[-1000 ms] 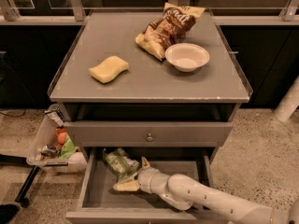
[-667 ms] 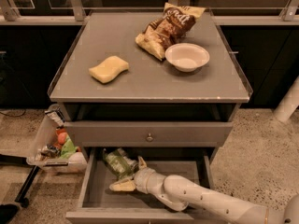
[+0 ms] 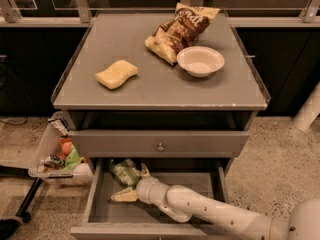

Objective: Pick green jalapeno chip bag from middle drawer and place on counter

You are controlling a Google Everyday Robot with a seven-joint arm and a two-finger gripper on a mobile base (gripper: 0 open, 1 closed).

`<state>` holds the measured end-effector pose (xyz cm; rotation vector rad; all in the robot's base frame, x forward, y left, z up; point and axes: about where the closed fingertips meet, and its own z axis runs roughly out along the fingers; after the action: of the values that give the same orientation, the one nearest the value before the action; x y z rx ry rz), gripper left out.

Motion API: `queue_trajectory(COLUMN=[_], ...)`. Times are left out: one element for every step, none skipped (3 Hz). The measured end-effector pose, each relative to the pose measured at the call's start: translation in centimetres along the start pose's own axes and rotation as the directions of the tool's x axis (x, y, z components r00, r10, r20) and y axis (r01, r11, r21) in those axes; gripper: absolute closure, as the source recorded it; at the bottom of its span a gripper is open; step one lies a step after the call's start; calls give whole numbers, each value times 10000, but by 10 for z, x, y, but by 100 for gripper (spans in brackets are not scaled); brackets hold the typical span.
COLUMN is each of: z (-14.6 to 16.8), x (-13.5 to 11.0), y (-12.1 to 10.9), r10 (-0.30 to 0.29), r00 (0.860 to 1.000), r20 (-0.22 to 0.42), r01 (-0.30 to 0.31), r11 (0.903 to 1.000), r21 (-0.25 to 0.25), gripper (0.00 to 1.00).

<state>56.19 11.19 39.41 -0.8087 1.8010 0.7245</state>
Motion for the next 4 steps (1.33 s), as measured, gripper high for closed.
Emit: queue_trajectory(z=[15, 17, 17, 17], x=[9, 9, 9, 9], y=[4, 6, 6, 6], r10=[-299, -327, -327, -327], r00=[9987, 9985, 9985, 9985], r20=[-412, -441, -441, -440], r01=[297, 324, 324, 324], r11=[9996, 9994, 9994, 9994], r21=[-39, -81, -82, -82], gripper=[18, 43, 66, 90])
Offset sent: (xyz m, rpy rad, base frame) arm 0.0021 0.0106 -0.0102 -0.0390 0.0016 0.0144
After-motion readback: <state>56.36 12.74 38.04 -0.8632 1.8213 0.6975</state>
